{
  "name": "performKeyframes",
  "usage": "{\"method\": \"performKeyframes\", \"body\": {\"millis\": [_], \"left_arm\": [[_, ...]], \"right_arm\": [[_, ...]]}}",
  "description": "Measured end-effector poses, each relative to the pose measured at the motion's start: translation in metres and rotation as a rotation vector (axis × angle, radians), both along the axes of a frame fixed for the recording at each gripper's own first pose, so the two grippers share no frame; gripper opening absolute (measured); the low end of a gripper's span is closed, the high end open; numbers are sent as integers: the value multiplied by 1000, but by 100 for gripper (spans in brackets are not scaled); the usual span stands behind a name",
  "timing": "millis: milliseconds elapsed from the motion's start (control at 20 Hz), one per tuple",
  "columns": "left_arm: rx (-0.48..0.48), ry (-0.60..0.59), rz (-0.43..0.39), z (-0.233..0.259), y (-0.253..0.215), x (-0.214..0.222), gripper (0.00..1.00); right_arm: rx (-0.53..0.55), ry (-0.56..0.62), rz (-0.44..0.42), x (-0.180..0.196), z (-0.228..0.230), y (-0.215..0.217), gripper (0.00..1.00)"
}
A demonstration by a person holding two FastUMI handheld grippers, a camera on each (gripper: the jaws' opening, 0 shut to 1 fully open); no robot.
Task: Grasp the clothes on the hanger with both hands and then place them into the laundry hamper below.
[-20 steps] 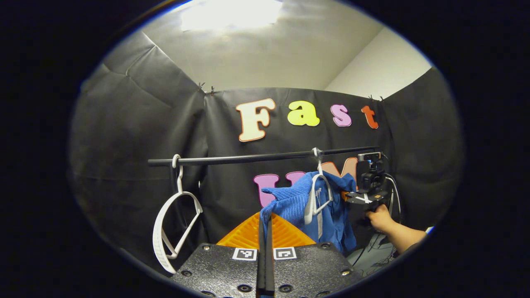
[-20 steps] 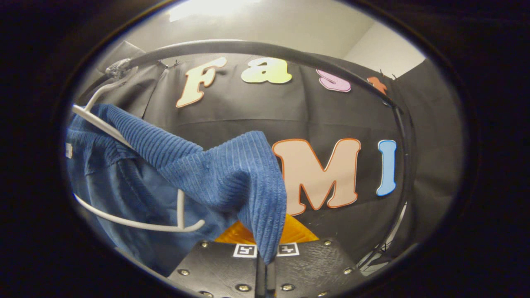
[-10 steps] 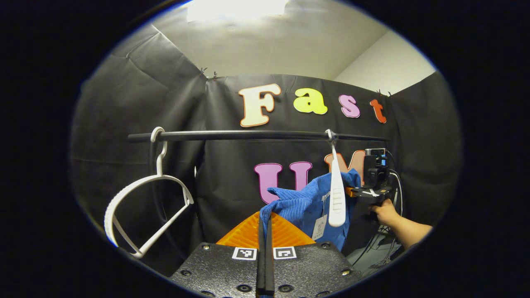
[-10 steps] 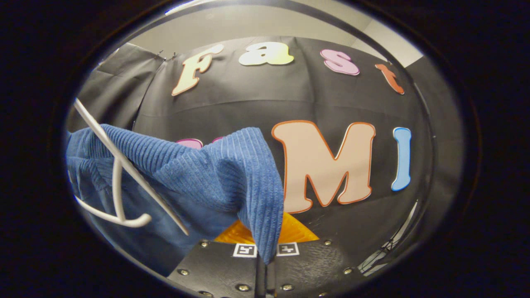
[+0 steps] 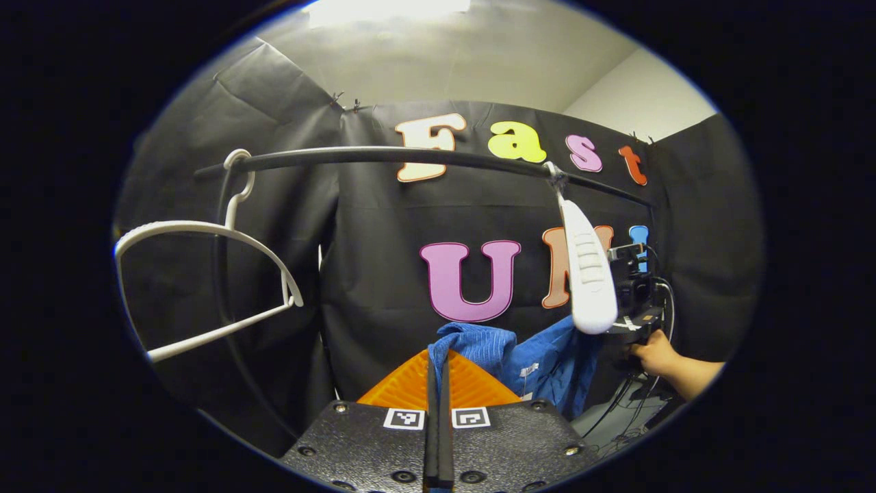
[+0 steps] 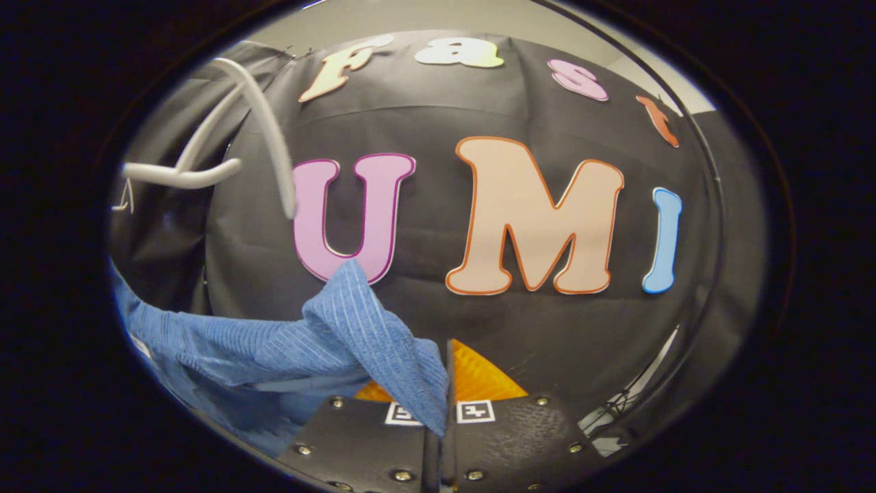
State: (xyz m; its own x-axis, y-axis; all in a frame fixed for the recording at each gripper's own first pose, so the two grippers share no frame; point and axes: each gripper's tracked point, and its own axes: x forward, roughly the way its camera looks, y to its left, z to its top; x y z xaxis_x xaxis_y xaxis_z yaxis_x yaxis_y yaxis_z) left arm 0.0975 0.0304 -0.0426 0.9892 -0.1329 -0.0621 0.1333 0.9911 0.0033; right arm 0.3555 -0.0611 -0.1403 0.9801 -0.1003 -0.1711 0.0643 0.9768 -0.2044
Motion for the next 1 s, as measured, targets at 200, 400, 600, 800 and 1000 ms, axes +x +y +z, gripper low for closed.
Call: {"method": "performKeyframes", "body": {"millis": [200,400,600,800,1000], "left_arm": [[-22,-39,11,18,-3,-19,0],[-47,-61,-31,28,-21,-35,0],[-68,3,-63,18,-46,-38,1],[-66,41,-91,5,-71,-33,1],[-64,29,-106,1,-93,-23,1]], "right_arm": [[-69,4,33,-50,31,14,5],[4,-21,59,-102,64,39,5],[179,-15,66,-148,78,59,4],[283,-49,68,-180,99,68,5],[330,-98,56,-200,117,65,5]]}}
